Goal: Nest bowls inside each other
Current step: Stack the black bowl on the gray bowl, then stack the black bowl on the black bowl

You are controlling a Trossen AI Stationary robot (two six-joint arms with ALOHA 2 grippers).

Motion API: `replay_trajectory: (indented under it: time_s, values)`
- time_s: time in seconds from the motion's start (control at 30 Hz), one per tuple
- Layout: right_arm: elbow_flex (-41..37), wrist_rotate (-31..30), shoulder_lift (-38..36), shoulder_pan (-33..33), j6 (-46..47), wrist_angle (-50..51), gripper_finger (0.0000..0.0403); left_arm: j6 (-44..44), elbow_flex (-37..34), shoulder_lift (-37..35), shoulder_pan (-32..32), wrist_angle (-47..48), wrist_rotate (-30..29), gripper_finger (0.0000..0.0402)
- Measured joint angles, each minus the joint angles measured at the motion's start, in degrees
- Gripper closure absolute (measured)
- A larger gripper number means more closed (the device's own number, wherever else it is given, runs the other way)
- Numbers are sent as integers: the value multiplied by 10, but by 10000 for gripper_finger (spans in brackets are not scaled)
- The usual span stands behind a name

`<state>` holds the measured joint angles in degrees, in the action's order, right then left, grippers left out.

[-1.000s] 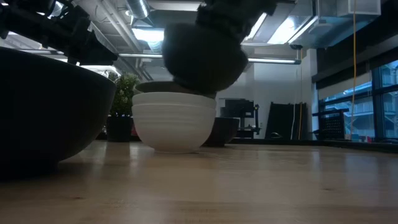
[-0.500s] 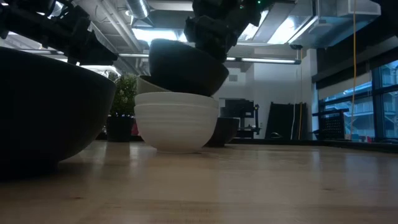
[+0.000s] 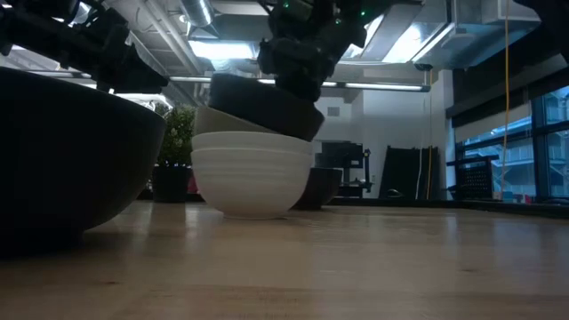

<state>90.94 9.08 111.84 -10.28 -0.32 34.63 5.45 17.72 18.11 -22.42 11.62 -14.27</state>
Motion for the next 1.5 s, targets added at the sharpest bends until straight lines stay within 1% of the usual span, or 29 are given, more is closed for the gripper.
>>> replay_trajectory:
  time_s: [0.13,0.2,0.43,0.53,0.67,0.77,0.9,1.07,1.17,1.27,1.33,1.5]
  values:
    - [0,1,5,0,-1,-2,395,0,0,0,0,1,0,208]
    - [0,1,5,0,0,-7,385,0,0,0,0,2,0,208]
    - [0,28,2,0,-22,-8,309,0,0,0,0,3,0,208]
    - [0,49,2,0,-29,-8,274,0,0,0,0,3,0,208]
    - [0,41,2,1,-19,-10,232,-1,0,0,0,3,0,208]
    - [15,27,2,1,-31,2,214,-1,0,0,0,3,0,208]
    - [67,26,1,0,-47,9,206,-1,0,0,0,3,0,208]
    - [154,26,1,0,-64,55,208,-1,0,0,0,3,0,208]
    - [206,23,1,0,-89,113,210,-1,0,0,0,3,0,208]
    - [249,-6,-2,-6,-94,161,210,-1,0,0,0,3,0,208]
    - [261,-19,-6,-13,-106,201,210,0,0,0,0,3,0,208]
    - [258,-22,-19,-32,-122,276,210,4,0,0,0,3,0,208]
